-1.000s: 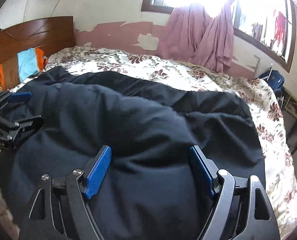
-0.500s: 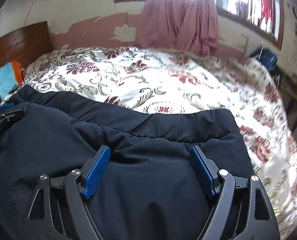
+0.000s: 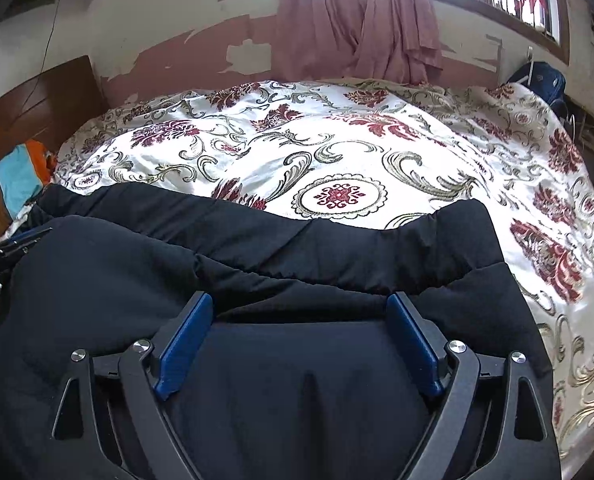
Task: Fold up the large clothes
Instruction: 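Press the folded jacket flat with both open tools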
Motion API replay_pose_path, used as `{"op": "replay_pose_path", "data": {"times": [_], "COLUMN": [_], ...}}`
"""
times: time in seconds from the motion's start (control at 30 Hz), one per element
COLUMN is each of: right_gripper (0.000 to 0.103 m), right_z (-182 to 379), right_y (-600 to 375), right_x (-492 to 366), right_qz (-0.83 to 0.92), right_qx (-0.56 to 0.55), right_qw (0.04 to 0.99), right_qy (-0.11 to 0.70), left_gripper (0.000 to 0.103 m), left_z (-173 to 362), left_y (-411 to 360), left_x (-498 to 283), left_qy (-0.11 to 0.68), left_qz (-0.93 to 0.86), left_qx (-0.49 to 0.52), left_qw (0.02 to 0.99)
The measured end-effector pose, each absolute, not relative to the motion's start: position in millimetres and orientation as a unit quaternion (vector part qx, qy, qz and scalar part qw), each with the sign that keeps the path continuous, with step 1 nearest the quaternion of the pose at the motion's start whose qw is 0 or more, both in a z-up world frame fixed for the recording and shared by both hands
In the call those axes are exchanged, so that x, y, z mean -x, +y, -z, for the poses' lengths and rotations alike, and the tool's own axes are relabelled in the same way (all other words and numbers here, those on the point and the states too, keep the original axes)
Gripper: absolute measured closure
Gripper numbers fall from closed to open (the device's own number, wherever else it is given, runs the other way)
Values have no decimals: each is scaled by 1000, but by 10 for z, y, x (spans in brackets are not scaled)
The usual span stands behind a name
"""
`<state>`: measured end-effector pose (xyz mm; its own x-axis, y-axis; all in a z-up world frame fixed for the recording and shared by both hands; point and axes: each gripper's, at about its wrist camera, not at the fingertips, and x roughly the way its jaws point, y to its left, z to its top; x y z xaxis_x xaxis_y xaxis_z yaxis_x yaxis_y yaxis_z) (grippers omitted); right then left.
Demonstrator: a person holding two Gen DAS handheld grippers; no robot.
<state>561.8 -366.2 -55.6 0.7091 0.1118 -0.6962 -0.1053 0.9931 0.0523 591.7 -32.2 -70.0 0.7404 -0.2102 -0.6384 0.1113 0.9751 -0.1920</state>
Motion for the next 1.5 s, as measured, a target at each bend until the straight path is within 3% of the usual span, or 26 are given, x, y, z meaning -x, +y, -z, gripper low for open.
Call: {"op": "replay_pose_path", "data": {"times": [1.5], "right_gripper": [15], "right_z": [609], "right_y": [-3659], "right_x": [-5535], "right_qz": [-52], "right_qx": [-17], "right_qw": [934], "right_qy": [352], "left_gripper": [0], "left_z": [833], "left_y": [-370], "left_x": [-5922], "left_qy": [332], "left_qz": [84], "left_qx": [61], "left_qw": [938]}}
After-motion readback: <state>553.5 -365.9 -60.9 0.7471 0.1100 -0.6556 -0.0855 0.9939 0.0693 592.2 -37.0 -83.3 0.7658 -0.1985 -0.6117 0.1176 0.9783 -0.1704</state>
